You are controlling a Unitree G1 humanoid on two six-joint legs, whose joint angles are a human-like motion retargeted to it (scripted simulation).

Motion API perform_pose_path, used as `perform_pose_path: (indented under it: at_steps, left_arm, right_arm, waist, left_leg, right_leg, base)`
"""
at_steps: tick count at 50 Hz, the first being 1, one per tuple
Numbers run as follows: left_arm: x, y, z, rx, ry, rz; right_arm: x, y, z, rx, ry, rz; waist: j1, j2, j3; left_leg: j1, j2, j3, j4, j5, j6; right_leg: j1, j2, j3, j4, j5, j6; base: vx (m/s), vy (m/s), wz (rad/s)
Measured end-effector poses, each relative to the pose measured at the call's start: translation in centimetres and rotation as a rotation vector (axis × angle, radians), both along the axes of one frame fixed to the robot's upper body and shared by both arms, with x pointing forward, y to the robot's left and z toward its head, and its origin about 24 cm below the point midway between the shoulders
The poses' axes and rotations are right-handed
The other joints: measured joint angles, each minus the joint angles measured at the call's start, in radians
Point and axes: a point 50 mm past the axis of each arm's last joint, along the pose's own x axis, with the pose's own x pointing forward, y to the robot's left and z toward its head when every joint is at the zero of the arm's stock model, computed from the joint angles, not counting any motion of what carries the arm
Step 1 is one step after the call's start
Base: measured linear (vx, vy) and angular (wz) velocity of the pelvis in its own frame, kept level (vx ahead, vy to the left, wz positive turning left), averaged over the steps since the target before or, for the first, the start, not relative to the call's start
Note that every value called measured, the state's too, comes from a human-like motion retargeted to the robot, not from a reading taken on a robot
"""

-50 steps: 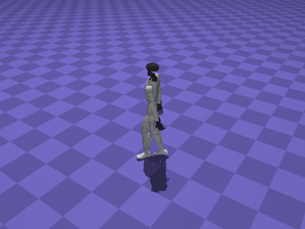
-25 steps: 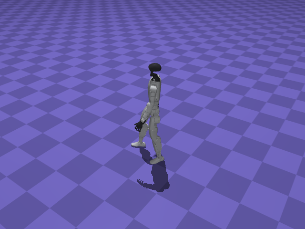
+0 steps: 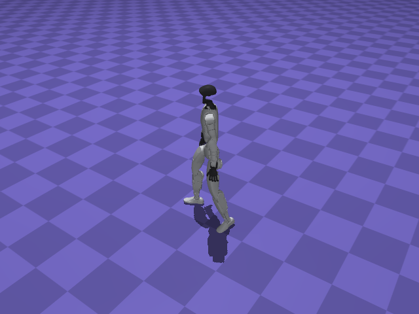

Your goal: Kungfu

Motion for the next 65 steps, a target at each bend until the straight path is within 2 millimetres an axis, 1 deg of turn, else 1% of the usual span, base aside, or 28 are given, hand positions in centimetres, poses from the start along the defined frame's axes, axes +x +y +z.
perform_pose_path:
  at_steps: [2,3,5,7,10,12,13,15,18,20,23,25,28,30,32,33,35,37,38,40,42,45,50,52,55,57,59,65]
  left_arm:
    - [1.0,0.6,0.1,-0.005,-0.017,-0.065]
    - [1.6,0.8,0.2,0.001,-0.028,-0.098]
    - [3.0,1.3,0.3,0.022,-0.052,-0.156]
    - [4.3,1.6,0.5,0.032,-0.076,-0.198]
    - [6.1,2.2,0.8,0.029,-0.108,-0.237]
    - [6.4,2.6,0.9,0.034,-0.107,-0.244]
    - [6.3,2.8,0.9,0.037,-0.098,-0.242]
    - [5.8,2.8,0.9,0.036,-0.069,-0.223]
    - [5.0,2.9,0.8,0.018,-0.035,-0.143]
    - [4.8,3.0,0.8,-0.008,-0.030,-0.082]
    - [4.8,3.3,0.9,-0.042,-0.035,-0.012]
    - [4.7,3.5,0.9,-0.056,-0.040,0.023]
    - [4.3,3.9,1.0,-0.055,-0.036,0.044]
    - [3.7,4.1,1.0,-0.047,-0.021,0.066]
    - [2.5,3.5,0.8,-0.048,-0.013,0.151]
    - [1.8,2.8,0.5,-0.056,-0.017,0.225]
    - [0.9,0.3,0.0,-0.108,-0.033,0.403]
    - [0.3,-2.1,-0.3,-0.210,-0.061,0.602]
    - [0.0,-3.0,-0.4,-0.264,-0.079,0.709]
    - [-0.2,-4.3,-0.4,-0.354,-0.119,0.917]
    - [0.0,-4.9,-0.4,-0.410,-0.165,1.092]
    - [0.8,-4.4,-0.4,-0.441,-0.268,1.310]
    - [3.6,-1.8,0.0,-0.470,-0.576,1.729]
    - [4.9,-0.7,0.4,-0.505,-0.726,1.912]
    - [6.4,0.9,0.9,-0.564,-0.937,2.133]
    - [7.0,2.0,1.3,-0.565,-1.007,2.178]
    - [7.4,3.1,1.5,-0.536,-1.016,2.130]
    - [8.1,5.1,2.3,-0.463,-0.940,1.771]
  right_arm:
    - [0.5,-0.2,0.2,-0.022,0.006,-0.016]
    - [0.7,-0.2,0.2,-0.026,0.000,-0.029]
    - [1.1,0.1,0.2,-0.014,-0.036,-0.055]
    - [1.6,1.0,-0.1,0.021,-0.099,-0.077]
    - [2.2,3.2,-0.7,0.078,-0.213,-0.111]
    - [1.7,4.8,-1.3,0.096,-0.270,-0.145]
    - [1.2,5.4,-1.6,0.098,-0.286,-0.161]
    - [-0.4,6.4,-2.1,0.095,-0.284,-0.192]
    - [-2.2,8.0,-2.9,0.107,-0.250,-0.222]
    - [-3.3,8.9,-3.2,0.122,-0.229,-0.252]
    - [-5.3,10.1,-3.5,0.169,-0.201,-0.324]
    - [-6.8,11.0,-3.7,0.200,-0.177,-0.392]
    - [-9.0,13.0,-3.9,0.242,-0.136,-0.585]
    - [-10.0,14.6,-4.0,0.288,-0.106,-0.727]
    - [-10.5,15.8,-4.1,0.315,-0.075,-0.790]
    - [-10.4,16.1,-4.1,0.321,-0.067,-0.789]
    - [-9.7,15.7,-4.2,0.323,-0.081,-0.752]
    - [-8.3,14.4,-4.1,0.313,-0.120,-0.685]
    - [-7.6,13.8,-4.1,0.307,-0.139,-0.645]
    - [-6.2,12.9,-4.0,0.308,-0.190,-0.607]
    - [-4.8,12.3,-3.8,0.334,-0.255,-0.662]
    - [-3.4,12.1,-3.5,0.443,-0.370,-0.896]
    - [-1.0,10.8,-2.6,0.713,-0.681,-1.446]
    - [-0.3,9.7,-2.2,0.758,-0.831,-1.646]
    - [0.2,8.1,-1.7,0.753,-1.033,-1.901]
    - [0.0,7.2,-1.6,0.726,-1.109,-2.017]
    - [-0.3,6.6,-1.6,0.705,-1.141,-2.066]
    - [-0.9,5.7,-1.5,0.642,-1.074,-1.961]
  waist:
    - [0.004,-0.002,0.007]
    - [0.008,-0.009,0.007]
    - [0.015,-0.027,0.010]
    - [0.006,-0.030,0.020]
    - [0.063,-0.042,0.048]
    - [0.063,-0.030,0.037]
    - [0.049,-0.016,0.028]
    - [0.062,-0.016,0.009]
    - [0.054,-0.014,0.003]
    - [0.039,-0.018,0.007]
    - [0.007,-0.027,0.003]
    - [0.024,-0.040,-0.012]
    - [0.092,-0.062,-0.046]
    - [0.110,-0.076,-0.072]
    - [0.108,-0.100,-0.088]
    - [0.133,-0.114,-0.094]
    - [0.140,-0.115,-0.088]
    - [0.132,-0.098,-0.072]
    - [0.161,-0.096,-0.068]
    - [0.150,-0.086,-0.059]
    - [0.129,-0.079,-0.054]
    - [0.104,-0.076,-0.050]
    - [0.126,-0.074,-0.053]
    - [0.120,-0.065,-0.051]
    - [0.110,-0.054,-0.049]
    - [0.105,-0.054,-0.045]
    - [0.102,-0.056,-0.042]
    - [0.109,-0.054,-0.036]
  left_leg:
    - [-0.001,-0.019,-0.044,-0.003,-0.062,-0.028]
    - [-0.003,-0.033,-0.047,0.006,-0.109,-0.023]
    - [-0.008,-0.063,-0.029,0.023,-0.204,0.034]
    - [-0.015,-0.067,-0.003,0.029,-0.235,0.064]
    - [-0.045,-0.092,0.005,0.079,-0.257,0.073]
    - [-0.062,-0.077,0.006,0.055,-0.248,0.080]
    - [-0.075,-0.075,-0.013,0.040,-0.241,0.090]
    - [-0.084,-0.102,-0.018,0.005,-0.218,0.112]
    - [-0.079,-0.111,0.007,-0.057,-0.174,0.129]
    - [-0.071,-0.130,0.023,-0.095,-0.150,0.143]
    - [-0.084,-0.161,0.013,-0.119,-0.124,0.156]
    - [-0.097,-0.176,0.019,-0.123,-0.114,0.160]
    - [-0.101,-0.187,0.034,-0.135,-0.107,0.160]
    - [-0.106,-0.201,0.004,-0.148,-0.100,0.166]
    - [-0.106,-0.224,-0.042,-0.159,-0.088,0.167]
    - [-0.103,-0.228,-0.023,-0.163,-0.086,0.165]
    - [-0.096,-0.227,-0.010,-0.171,-0.076,0.164]
    - [-0.089,-0.218,0.006,-0.176,-0.069,0.161]
    - [-0.081,-0.206,0.055,-0.178,-0.072,0.158]
    - [-0.076,-0.201,0.085,-0.182,-0.069,0.162]
    - [-0.075,-0.198,0.093,-0.188,-0.061,0.165]
    - [-0.088,-0.190,0.074,-0.180,-0.049,0.158]
    - [-0.100,-0.180,0.083,-0.177,-0.037,0.156]
    - [-0.103,-0.175,0.084,-0.178,-0.031,0.155]
    - [-0.107,-0.165,0.081,-0.182,-0.019,0.147]
    - [-0.111,-0.164,0.069,-0.179,-0.013,0.145]
    - [-0.117,-0.165,0.060,-0.174,-0.009,0.147]
    - [-0.125,-0.156,0.050,-0.155,-0.004,0.146]
  right_leg:
    - [-0.001,-0.003,0.020,-0.014,0.020,0.002]
    - [0.000,-0.010,0.033,-0.028,0.037,0.003]
    - [0.004,-0.026,0.057,-0.066,0.069,-0.001]
    - [0.017,-0.035,0.038,-0.102,0.063,-0.017]
    - [0.028,-0.024,0.031,-0.167,-0.024,-0.082]
    - [0.036,-0.021,-0.043,-0.186,-0.054,-0.110]
    - [0.039,-0.019,-0.080,-0.184,-0.068,-0.104]
    - [0.031,-0.022,-0.059,-0.161,-0.071,-0.020]
    - [0.040,0.019,0.011,-0.097,-0.054,-0.012]
    - [0.054,0.063,0.096,-0.059,-0.057,0.020]
    - [0.098,0.120,0.145,-0.024,-0.071,0.063]
    - [0.122,0.150,0.176,-0.004,-0.118,0.099]
    - [0.155,0.179,0.191,-0.003,-0.188,0.060]
    - [0.199,0.190,0.126,-0.055,-0.217,-0.016]
    - [0.200,0.187,0.095,-0.096,-0.191,-0.056]
    - [0.189,0.188,0.128,-0.098,-0.191,-0.059]
    - [0.177,0.187,0.142,-0.098,-0.183,-0.058]
    - [0.182,0.175,0.097,-0.103,-0.179,-0.039]
    - [0.173,0.178,0.122,-0.097,-0.182,-0.047]
    - [0.162,0.187,0.130,-0.097,-0.174,-0.064]
    - [0.159,0.196,0.140,-0.101,-0.171,-0.072]
    - [0.159,0.199,0.140,-0.104,-0.172,-0.073]
    - [0.148,0.212,0.149,-0.107,-0.199,-0.079]
    - [0.150,0.221,0.141,-0.109,-0.226,-0.084]
    - [0.153,0.228,0.132,-0.109,-0.246,-0.084]
    - [0.152,0.230,0.138,-0.105,-0.242,-0.080]
    - [0.154,0.230,0.135,-0.104,-0.234,-0.077]
    - [0.160,0.234,0.120,-0.103,-0.225,-0.082]
  base:
    - [0.01,0.52,-0.17]
    - [0.01,0.52,-0.13]
    - [0.02,0.53,-0.06]
    - [0.03,0.69,0.01]
    - [-0.04,0.70,-0.86]
    - [-0.07,0.56,-0.05]
    - [-0.02,0.47,0.50]
    - [0.03,0.38,0.27]
    - [-0.07,0.35,0.21]
    - [-0.11,0.43,0.40]
    - [-0.08,0.24,0.59]
    - [-0.06,0.10,0.03]
    - [0.04,-0.07,-0.13]
    - [0.09,-0.16,0.70]
    - [0.00,-0.11,0.36]
    - [-0.11,-0.01,-0.66]
    - [-0.19,0.09,-0.70]
    - [-0.20,0.14,-0.86]
    - [-0.18,0.11,-1.53]
    - [-0.19,0.04,-0.94]
    - [-0.21,-0.02,0.02]
    - [-0.19,-0.04,0.32]
    - [-0.14,-0.03,-0.03]
    - [-0.14,0.00,0.11]
    - [-0.13,-0.01,0.22]
    - [-0.11,-0.04,0.26]
    - [-0.07,-0.04,0.20]
    - [-0.07,-0.02,0.04]
